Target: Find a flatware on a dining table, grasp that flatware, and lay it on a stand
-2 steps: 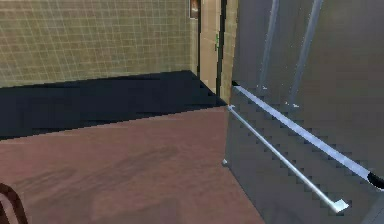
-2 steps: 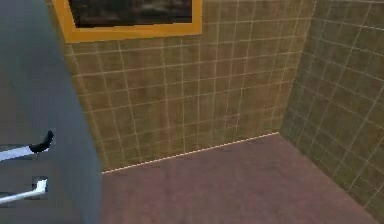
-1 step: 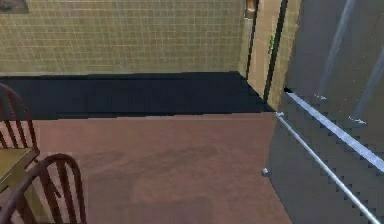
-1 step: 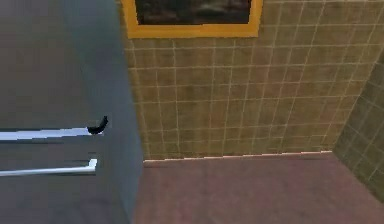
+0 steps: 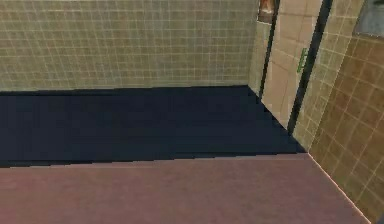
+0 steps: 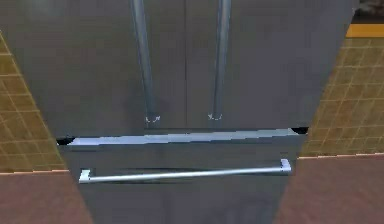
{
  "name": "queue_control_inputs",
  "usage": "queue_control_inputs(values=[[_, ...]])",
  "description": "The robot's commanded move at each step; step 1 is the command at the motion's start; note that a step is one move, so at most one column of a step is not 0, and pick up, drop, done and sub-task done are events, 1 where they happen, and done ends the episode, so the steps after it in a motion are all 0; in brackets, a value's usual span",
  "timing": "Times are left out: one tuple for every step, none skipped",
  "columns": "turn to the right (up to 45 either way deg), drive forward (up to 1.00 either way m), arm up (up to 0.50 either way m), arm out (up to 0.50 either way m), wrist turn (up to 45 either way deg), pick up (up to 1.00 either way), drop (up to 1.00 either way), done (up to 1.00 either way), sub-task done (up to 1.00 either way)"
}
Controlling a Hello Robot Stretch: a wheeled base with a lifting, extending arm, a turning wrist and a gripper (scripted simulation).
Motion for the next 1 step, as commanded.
queue_control_inputs(values=[[-45.0, 0.0, 0.0, 0.0, 0.0, 0.0, 0.0, 0.0, 0.0]])
